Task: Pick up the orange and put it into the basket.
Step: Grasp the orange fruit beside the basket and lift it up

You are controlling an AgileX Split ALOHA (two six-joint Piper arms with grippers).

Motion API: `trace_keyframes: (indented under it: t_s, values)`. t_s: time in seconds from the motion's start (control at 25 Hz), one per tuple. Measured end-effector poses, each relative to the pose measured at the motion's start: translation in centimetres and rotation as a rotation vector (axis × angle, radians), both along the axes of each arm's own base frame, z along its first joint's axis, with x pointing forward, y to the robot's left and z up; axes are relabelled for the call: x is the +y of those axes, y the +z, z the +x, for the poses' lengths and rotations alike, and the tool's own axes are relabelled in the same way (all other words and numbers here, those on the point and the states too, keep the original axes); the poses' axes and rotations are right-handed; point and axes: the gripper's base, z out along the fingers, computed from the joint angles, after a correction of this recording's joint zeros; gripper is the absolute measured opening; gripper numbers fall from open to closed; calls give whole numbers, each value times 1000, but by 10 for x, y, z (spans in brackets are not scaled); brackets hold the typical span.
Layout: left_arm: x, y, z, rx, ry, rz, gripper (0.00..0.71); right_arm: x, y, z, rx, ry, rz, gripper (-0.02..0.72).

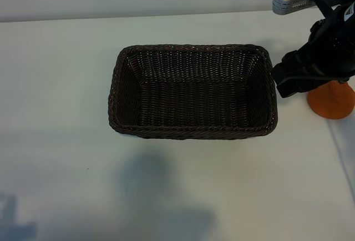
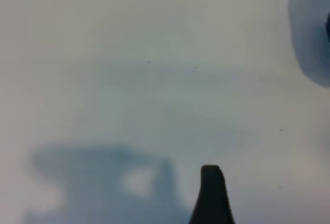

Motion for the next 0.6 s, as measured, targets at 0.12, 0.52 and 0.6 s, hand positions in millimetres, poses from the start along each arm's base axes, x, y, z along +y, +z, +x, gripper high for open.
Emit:
trace_keyframes:
  t_s: [0.12, 0.52, 0.6]
  values:
    - [1, 0, 0, 0, -48, 0, 552, 0, 0, 1, -6, -1, 0, 548]
    - [2, 0, -1, 0, -134, 1, 552, -11, -1, 11, -85, -123, -92, 548]
    - [2, 0, -1, 0, -134, 1, 552, -14, -5, 16, -89, -144, -109, 548]
